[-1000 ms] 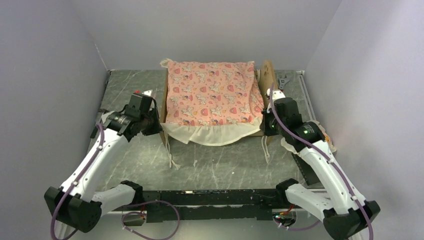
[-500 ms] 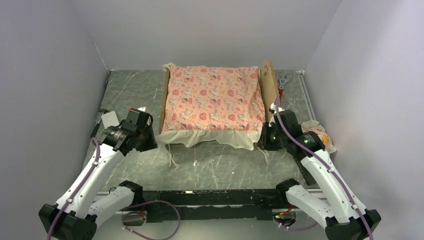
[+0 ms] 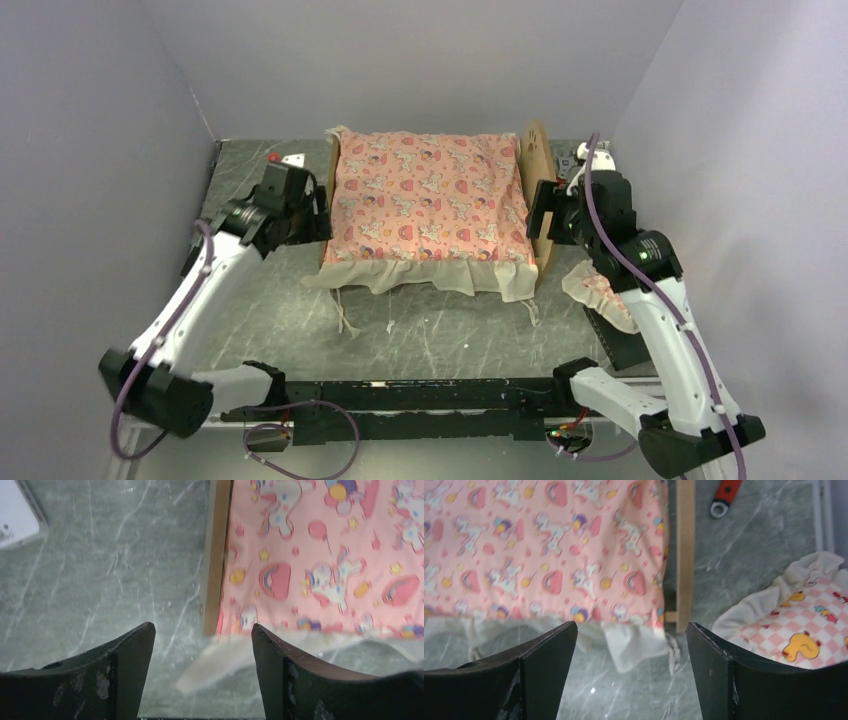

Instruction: Set up the pet bed

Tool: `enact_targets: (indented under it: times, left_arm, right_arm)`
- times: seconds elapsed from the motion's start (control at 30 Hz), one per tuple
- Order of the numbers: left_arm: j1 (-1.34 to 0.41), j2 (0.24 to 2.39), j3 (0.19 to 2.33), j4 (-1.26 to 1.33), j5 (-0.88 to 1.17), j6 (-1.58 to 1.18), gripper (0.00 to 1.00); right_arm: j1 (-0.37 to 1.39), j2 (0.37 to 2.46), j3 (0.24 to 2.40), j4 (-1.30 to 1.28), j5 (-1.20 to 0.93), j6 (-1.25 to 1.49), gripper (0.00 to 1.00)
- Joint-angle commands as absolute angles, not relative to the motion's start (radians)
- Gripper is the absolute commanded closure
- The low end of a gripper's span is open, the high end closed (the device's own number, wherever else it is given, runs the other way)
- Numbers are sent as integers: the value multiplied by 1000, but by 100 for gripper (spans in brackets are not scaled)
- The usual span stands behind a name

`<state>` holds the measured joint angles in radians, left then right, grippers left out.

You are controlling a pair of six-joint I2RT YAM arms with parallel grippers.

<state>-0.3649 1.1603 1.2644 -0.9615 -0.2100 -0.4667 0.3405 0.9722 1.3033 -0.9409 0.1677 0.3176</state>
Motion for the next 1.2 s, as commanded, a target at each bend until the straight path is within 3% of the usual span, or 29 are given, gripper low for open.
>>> enact_targets:
  times: [0.0,0.4,0.5,0.57,0.73,0.93,1.07,1.17]
  left_arm:
    - [-330,1329,1356,-795,-240,-365,26]
    - [-275,1619,1449,-693,-180,-321,34]
    - [-271,1627,1415,-673,-174,-324,43]
    - [-266,1631,1402,-670,-167,-327,56]
    - [-238,1594,1364,-684,-179,-343,77]
    - [-153,1478,1278,-716,-196,-351,88]
    - [-83,1397,1236,-753,-229,-340,89]
    - [-37,1350,1214,-772,-247,-326,85]
  right_arm:
    - [294,1061,1349,-797,220,261,14]
    - [220,1198,1328,-631,324,242,14]
    - [199,1197,1291,-593,295,218,18]
    - [194,1213,1280,-584,253,202,24]
    - [195,1237,1233,-553,152,195,52]
    - [231,1239,1212,-500,12,234,91]
    - [327,1266,1233,-477,66,266,96]
    - [383,1293,1250,-457,98,296,96]
